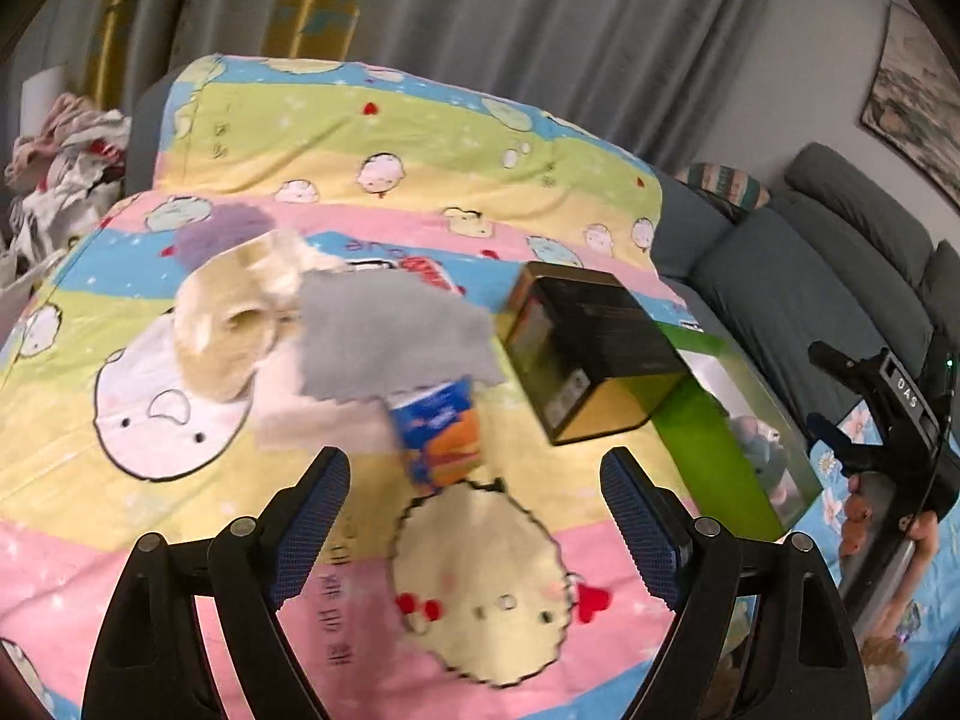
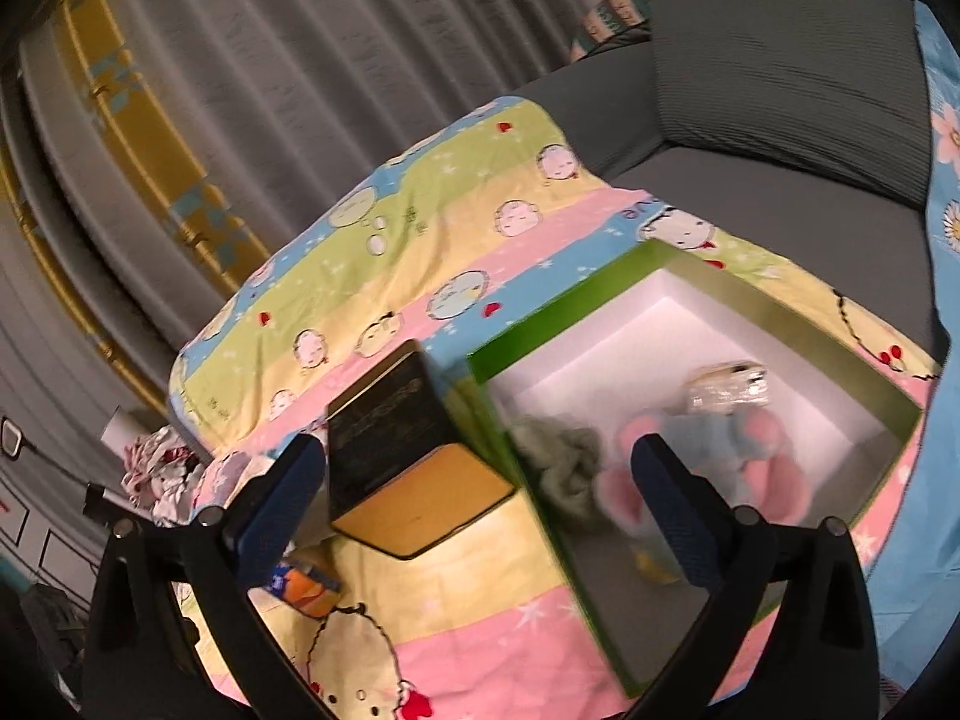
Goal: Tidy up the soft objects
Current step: 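Withdraw the open right gripper from the box back over the bed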
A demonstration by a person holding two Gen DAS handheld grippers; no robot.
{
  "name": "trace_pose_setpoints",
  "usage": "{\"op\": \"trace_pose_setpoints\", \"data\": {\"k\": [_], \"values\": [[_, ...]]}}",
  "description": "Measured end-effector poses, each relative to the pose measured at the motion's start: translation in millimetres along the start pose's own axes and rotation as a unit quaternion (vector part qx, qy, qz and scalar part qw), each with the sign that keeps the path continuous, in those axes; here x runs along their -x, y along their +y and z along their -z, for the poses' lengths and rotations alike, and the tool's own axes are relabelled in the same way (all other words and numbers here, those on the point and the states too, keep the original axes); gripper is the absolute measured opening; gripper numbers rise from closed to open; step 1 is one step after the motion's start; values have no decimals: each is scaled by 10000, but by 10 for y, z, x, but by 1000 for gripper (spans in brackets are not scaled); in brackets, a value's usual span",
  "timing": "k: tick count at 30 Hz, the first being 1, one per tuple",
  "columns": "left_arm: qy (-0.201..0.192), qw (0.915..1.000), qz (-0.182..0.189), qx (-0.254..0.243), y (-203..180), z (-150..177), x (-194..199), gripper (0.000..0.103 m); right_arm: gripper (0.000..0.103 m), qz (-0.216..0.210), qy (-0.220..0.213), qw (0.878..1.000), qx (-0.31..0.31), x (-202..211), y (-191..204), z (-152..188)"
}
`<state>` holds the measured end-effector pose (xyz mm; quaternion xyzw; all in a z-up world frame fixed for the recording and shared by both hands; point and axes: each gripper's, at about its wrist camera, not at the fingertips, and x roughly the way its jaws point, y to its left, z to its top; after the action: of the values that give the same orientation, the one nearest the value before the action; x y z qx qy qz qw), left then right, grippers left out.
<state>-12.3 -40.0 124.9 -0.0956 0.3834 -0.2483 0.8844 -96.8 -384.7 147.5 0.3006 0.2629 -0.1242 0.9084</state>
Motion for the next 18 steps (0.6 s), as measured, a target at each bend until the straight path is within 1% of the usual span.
{"op": "trace_pose_setpoints", "data": {"k": [1,2,4,5,7,11,14,16,18], "values": [[-90,9998,99,136,122,22,27,86,102,-204,98,9997,-12,-8,52,25],[-164,9994,104,292,225,37,34,86,102,-393,185,9990,-52,-18,90,38],[-237,9983,-28,537,385,55,30,86,102,-703,285,9971,-93,-34,171,72],[-238,9975,-150,647,461,57,20,86,102,-776,306,9965,-74,-43,223,88],[-229,9960,-326,803,578,48,12,86,102,-767,338,9965,37,-73,359,141],[-473,9909,-581,1119,752,14,53,86,102,-599,463,9969,237,-168,604,256],[-434,9886,-634,1294,820,7,63,86,102,-523,563,9957,511,-249,797,359],[-422,9880,-689,1316,861,9,90,86,102,-564,666,9933,759,-306,919,443],[-502,9862,-860,1320,873,13,132,86,102,-750,762,9895,971,-359,1042,531]]}}
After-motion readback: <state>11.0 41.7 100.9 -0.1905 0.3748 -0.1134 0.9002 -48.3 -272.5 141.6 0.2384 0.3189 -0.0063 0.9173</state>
